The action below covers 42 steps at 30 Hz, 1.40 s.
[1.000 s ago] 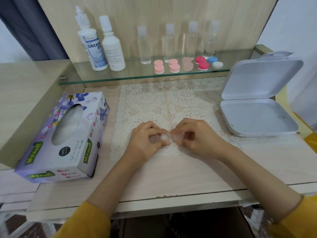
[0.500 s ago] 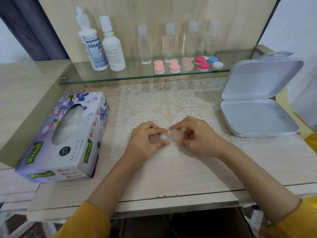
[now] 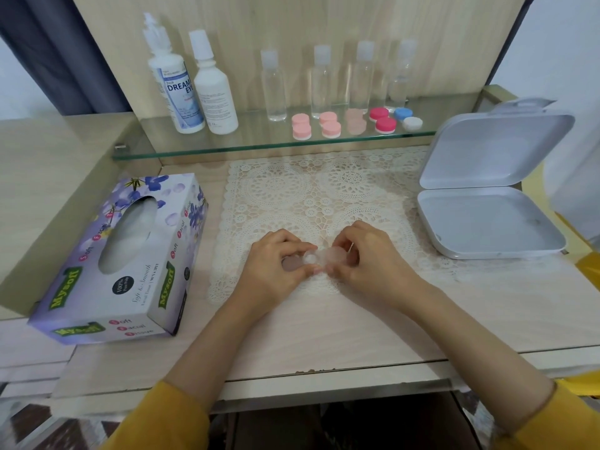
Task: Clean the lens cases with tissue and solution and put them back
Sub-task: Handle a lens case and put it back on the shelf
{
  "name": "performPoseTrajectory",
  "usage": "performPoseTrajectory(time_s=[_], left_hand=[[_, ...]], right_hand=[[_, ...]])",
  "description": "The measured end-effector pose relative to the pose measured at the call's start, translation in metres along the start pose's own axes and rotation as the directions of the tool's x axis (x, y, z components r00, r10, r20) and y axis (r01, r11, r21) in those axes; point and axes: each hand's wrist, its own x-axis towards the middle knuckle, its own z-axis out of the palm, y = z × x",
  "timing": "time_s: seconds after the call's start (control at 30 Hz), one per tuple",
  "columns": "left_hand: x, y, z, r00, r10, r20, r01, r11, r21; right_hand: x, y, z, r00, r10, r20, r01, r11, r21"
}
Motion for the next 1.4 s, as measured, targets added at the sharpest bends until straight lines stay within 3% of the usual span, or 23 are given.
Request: performPoseTrajectory(time_s=[0.23,0.4,0.53,0.97,1.4], left_hand=[[0.000,0.000,0.000,1.000,-0.021,0.009,0.021,1.000,0.000],[0.000,0.000,0.000,1.000,-0.024,0.006,0.024,1.000,-0.016],[-0.001,0.000,0.000,1.000,-0.028,0.003,0.028,0.999,-0.025],[-0.001,-0.001,0.000,0.999,-0.041,0.005,0.041,0.999,-0.018],[-0.002,-0.002,0.000,1.000,-0.027,0.002,0.027,1.000,-0.009]], right_hand=[[0.000,-0.003,-0.013,0.993,-0.109,0.054,0.112,0.992,-0.063],[-0.002,0.008,-0.022,0.999,-0.008,-0.053,0.003,0.995,-0.098],[-0.005,0.018,-0.019,0.998,0.030,-0.050,-0.037,0.989,-0.145],[-0.010,0.006,-0.010,0.996,0.023,-0.083,-0.032,0.994,-0.104],[-0.008,0.005,0.001,0.988,0.004,-0.155,0.004,0.999,0.052]])
